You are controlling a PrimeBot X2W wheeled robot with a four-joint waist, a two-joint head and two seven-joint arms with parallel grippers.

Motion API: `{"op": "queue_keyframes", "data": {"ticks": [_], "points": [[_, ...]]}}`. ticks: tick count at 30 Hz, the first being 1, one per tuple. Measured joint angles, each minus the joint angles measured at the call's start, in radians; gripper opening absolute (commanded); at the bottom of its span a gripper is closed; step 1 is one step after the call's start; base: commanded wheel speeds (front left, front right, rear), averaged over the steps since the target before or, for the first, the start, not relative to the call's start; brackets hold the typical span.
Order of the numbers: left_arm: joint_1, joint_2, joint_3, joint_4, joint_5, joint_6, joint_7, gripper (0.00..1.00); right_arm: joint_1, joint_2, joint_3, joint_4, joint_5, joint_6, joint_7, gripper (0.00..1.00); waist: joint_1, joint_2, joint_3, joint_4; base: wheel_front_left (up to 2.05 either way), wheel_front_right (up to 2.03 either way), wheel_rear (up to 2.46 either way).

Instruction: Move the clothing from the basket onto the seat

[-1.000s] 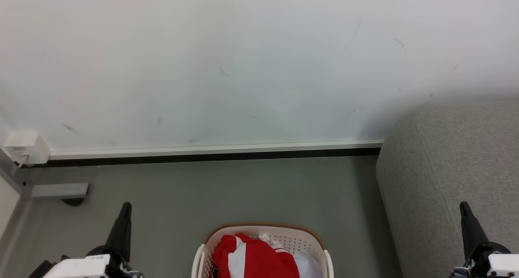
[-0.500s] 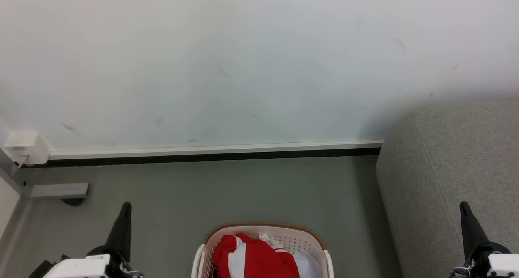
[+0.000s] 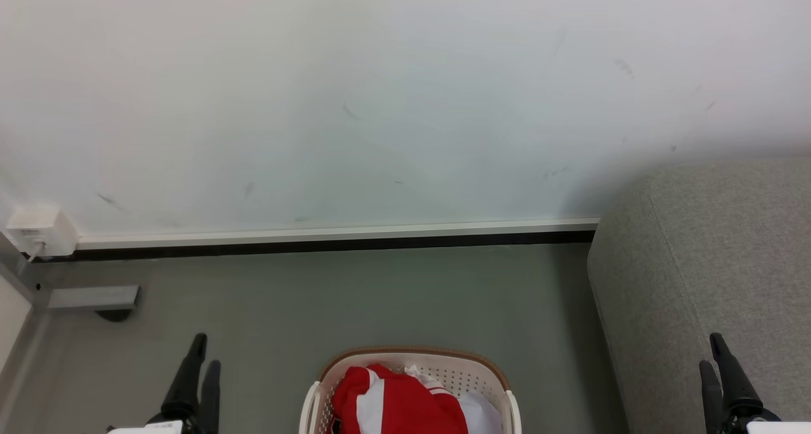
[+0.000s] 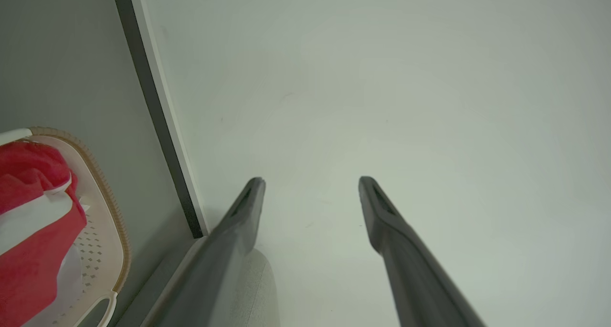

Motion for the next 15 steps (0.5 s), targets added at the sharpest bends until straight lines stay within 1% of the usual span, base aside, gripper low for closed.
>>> {"op": "queue_keyframes", "data": {"ticks": [5,9,15], "points": [[0.002,0.000,-0.009,-0.001,0.020,0.000,-0.020,1.00,0.001,0.000,0.023,0.001,-0.031,0.000,-0.026,1.00,0.0000,0.0000,0.000,0.002,0.00,0.00,0.00],[0.004,0.000,-0.013,-0.002,0.048,0.000,-0.044,1.00,0.001,-0.001,0.034,-0.003,-0.095,0.000,-0.045,1.00,0.0000,0.0000,0.001,0.004,0.00,0.00,0.00],[0.006,0.000,-0.017,-0.006,0.130,0.000,-0.071,1.00,0.001,-0.001,0.049,-0.028,-0.221,0.000,-0.073,1.00,0.0000,0.0000,0.002,0.006,0.00,0.00,0.00]]}}
